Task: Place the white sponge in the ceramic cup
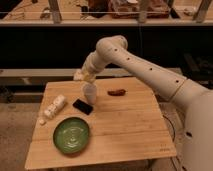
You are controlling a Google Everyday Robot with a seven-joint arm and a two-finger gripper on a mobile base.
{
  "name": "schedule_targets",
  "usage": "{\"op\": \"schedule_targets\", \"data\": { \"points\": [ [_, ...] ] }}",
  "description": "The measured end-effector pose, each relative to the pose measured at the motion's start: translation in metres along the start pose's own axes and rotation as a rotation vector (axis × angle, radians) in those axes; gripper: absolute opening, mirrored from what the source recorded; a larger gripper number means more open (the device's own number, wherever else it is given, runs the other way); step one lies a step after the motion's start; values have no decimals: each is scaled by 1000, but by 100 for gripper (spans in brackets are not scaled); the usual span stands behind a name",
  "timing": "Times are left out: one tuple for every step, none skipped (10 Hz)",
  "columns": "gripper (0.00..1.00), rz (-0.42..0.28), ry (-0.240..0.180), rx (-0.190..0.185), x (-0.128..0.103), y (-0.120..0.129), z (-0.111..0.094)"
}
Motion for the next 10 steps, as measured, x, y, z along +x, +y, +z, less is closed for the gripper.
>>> {"op": "schedule_targets", "data": {
  "points": [
    [1, 7, -1, -1, 4, 1, 1],
    [1, 14, 2, 1, 9, 2, 2],
    [1, 19, 8, 2, 12, 3, 3],
    [1, 19, 12, 2, 14, 2, 5],
    [1, 22, 16, 3, 16, 1, 6],
    [1, 28, 19, 4, 20, 0, 6],
    [1, 33, 22, 4, 24, 0, 7],
    [1, 41, 27, 4, 29, -1, 13],
    [1, 41, 25, 1, 29, -2, 19],
    [1, 33, 21, -3, 28, 1, 25]
  ]
}}
